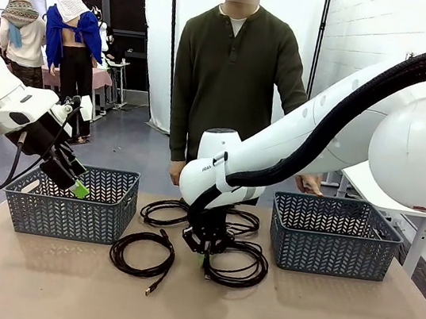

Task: Organize the cables according to human instructions.
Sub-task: Pick up a bundle of cables and place it in the basket indicated by the human.

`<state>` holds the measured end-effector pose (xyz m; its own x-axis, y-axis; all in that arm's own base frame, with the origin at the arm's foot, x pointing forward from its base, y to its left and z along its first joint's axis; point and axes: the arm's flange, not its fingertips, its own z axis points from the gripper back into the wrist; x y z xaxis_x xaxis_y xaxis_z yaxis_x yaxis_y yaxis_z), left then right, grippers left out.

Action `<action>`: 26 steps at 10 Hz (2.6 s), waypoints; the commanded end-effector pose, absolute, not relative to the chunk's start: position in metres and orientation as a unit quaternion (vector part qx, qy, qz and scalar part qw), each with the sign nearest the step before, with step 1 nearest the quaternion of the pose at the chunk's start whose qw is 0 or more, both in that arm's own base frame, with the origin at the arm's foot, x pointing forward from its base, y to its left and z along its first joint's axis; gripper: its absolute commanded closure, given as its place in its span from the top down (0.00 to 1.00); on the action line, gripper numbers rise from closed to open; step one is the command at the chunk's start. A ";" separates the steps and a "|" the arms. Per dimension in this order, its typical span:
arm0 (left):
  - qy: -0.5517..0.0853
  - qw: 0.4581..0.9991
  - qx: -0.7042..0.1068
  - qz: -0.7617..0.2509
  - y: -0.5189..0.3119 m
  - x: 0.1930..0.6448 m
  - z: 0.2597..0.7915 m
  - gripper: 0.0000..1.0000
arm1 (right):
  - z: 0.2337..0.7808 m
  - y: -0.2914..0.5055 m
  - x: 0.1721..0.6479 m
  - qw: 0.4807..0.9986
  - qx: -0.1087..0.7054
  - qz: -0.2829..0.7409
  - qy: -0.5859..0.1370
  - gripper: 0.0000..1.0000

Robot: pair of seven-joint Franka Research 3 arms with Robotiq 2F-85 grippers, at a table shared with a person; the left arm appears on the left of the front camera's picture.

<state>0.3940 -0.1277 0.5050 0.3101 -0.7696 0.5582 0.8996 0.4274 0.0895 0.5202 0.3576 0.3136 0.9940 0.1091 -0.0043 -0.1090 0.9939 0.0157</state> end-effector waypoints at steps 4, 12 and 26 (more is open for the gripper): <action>-0.274 0.794 -0.129 -0.527 -0.125 0.397 0.505 1.00 | 0.391 0.364 0.496 0.981 0.052 0.187 0.010 0.00; -0.274 0.794 -0.129 -0.527 -0.125 0.397 0.505 1.00 | 0.488 0.291 0.465 0.855 -0.054 0.516 0.020 0.00; -0.274 0.794 -0.129 -0.527 -0.125 0.397 0.505 1.00 | 0.522 0.202 0.486 0.817 -0.044 0.574 0.030 0.00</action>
<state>0.3940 -0.1278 0.5051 0.3101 -0.7700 0.5576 0.8994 0.4276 0.0902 0.4892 0.2222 0.5177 0.3667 0.9259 -0.0906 -0.9303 0.3644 -0.0410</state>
